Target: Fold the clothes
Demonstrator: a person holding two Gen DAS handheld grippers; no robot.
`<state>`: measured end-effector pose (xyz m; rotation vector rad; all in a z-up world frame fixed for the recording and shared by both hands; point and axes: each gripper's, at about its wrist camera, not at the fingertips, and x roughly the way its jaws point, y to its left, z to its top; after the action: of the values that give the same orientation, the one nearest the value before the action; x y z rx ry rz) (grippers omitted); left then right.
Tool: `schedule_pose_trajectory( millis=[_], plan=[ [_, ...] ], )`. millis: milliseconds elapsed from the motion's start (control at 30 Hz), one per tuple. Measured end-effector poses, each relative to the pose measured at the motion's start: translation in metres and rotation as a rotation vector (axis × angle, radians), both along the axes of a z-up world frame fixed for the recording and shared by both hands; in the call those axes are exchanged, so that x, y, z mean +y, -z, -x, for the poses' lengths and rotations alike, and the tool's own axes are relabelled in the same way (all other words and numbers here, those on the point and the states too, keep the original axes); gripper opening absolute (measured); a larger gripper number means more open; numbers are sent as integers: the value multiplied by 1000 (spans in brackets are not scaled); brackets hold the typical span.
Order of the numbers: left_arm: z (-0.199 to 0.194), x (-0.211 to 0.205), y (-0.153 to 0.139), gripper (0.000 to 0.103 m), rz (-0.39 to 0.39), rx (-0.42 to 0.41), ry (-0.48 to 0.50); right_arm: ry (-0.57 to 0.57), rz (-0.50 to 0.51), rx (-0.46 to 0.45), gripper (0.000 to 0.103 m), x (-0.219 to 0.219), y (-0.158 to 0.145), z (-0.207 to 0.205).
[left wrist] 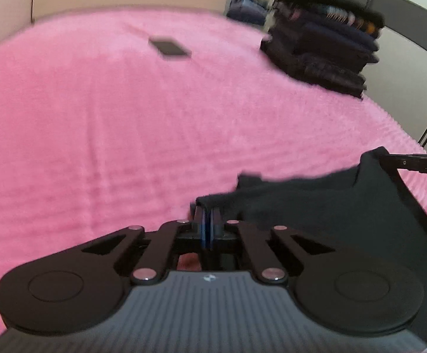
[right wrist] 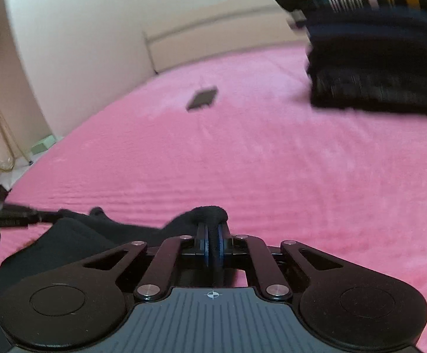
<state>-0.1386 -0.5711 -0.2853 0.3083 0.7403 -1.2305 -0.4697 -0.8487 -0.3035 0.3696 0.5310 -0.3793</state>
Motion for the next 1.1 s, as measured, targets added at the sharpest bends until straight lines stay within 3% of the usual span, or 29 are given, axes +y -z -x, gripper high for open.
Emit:
schedule_pose_trajectory(
  millis=[100,233,300,367,400,433,600,700,733,800,867,1000,1100],
  plan=[
    [-6,-3,-8,0,25,-16,-3,-7,15,9,4,-7,3,-6],
    [-18,-21,18,0,-56,20,-14,14,-36,65,5,-23,27,-20],
    [-17,-21,23,1,-61,19,-17,16,-22,85,6,-18,29,-17],
    [-13,-15,15,4,-71,-4,-24,22,28,81,37,-6,21,-8],
    [-10,-10,9,5,-79,-32,-29,17,68,63,67,4,13,-2],
    [-7,-5,3,5,-85,-62,-36,11,108,46,77,14,6,5],
    [29,38,-32,7,-37,-176,-50,-104,205,8,79,87,-19,38],
    [73,63,-43,22,10,-172,32,-180,214,2,99,138,-13,55],
    [90,70,-41,28,8,-164,71,-189,198,13,99,148,-5,57],
    [117,77,-30,28,-23,-165,123,-204,159,43,99,167,12,61],
    [137,78,-9,29,-108,-183,144,-198,95,113,99,173,31,62],
    [155,87,-1,29,-109,-262,127,-202,198,212,102,196,34,71],
    [164,100,-18,40,-107,-308,113,-197,245,190,102,206,21,86]
  ],
)
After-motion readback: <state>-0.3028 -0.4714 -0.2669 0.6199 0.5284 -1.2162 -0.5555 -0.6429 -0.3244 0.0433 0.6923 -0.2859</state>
